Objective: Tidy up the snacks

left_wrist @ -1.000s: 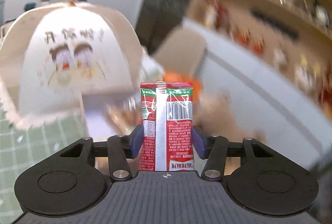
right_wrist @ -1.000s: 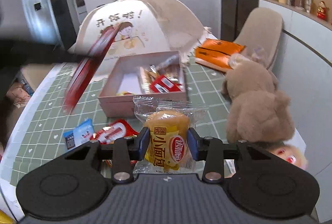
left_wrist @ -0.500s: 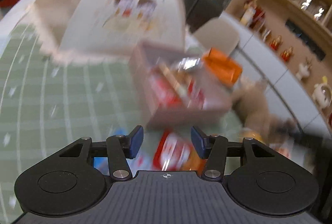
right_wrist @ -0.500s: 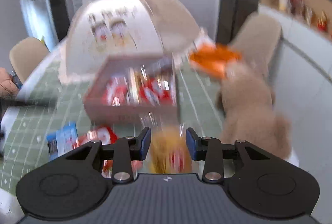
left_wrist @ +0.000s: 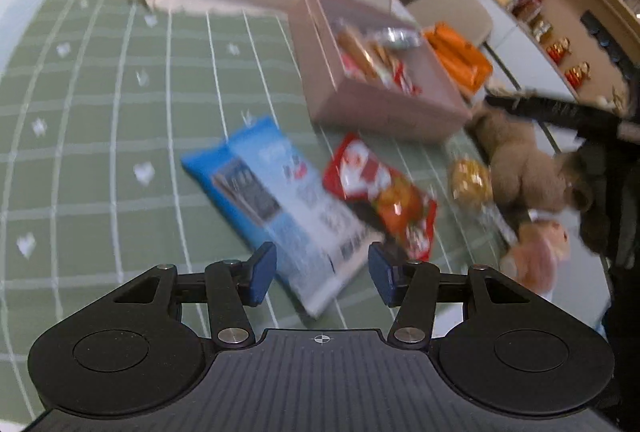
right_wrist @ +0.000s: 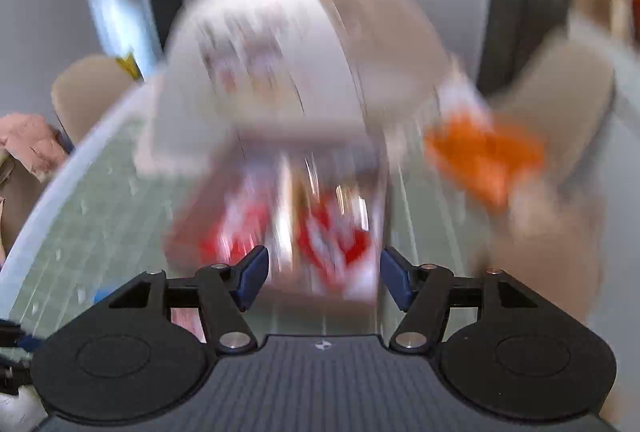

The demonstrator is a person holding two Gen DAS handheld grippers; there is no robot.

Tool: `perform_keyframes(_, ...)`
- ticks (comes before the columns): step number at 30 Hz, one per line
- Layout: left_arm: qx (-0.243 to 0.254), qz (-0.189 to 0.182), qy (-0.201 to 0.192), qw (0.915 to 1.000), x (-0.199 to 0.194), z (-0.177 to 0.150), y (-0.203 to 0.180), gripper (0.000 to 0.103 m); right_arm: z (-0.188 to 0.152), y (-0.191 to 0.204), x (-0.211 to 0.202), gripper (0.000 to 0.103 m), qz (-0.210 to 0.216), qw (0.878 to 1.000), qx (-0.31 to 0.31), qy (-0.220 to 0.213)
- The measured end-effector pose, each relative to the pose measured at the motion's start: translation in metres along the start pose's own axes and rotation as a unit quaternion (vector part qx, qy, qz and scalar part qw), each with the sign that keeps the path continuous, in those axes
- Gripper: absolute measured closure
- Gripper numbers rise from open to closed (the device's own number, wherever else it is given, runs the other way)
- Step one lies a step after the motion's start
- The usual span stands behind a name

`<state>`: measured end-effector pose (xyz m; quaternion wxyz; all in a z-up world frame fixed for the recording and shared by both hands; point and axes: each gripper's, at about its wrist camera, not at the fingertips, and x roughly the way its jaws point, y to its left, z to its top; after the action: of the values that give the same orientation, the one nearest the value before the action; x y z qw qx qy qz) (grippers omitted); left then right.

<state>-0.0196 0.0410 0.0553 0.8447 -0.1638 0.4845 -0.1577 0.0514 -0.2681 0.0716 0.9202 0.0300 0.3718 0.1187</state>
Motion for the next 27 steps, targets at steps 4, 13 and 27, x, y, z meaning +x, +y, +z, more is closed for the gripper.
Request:
perform_keyframes(4,0.008,-0.013,0.025,0.9996,0.015,-0.006,-0.011,0.048,-0.049,-0.014,0.025,0.041,-0.073,0.994,0.033,0.069)
perform_keyframes(13,0.044,-0.02,0.039,0.998,0.024,-0.006,-0.036,0.05,-0.054,0.034,0.007,0.103,-0.023,0.999,-0.003,0.047)
perform_keyframes(27,0.019,-0.007,0.062,0.9978,0.024,-0.016,-0.021,0.05,-0.007,0.056,0.006,0.041,-0.002,0.998,-0.067,0.02)
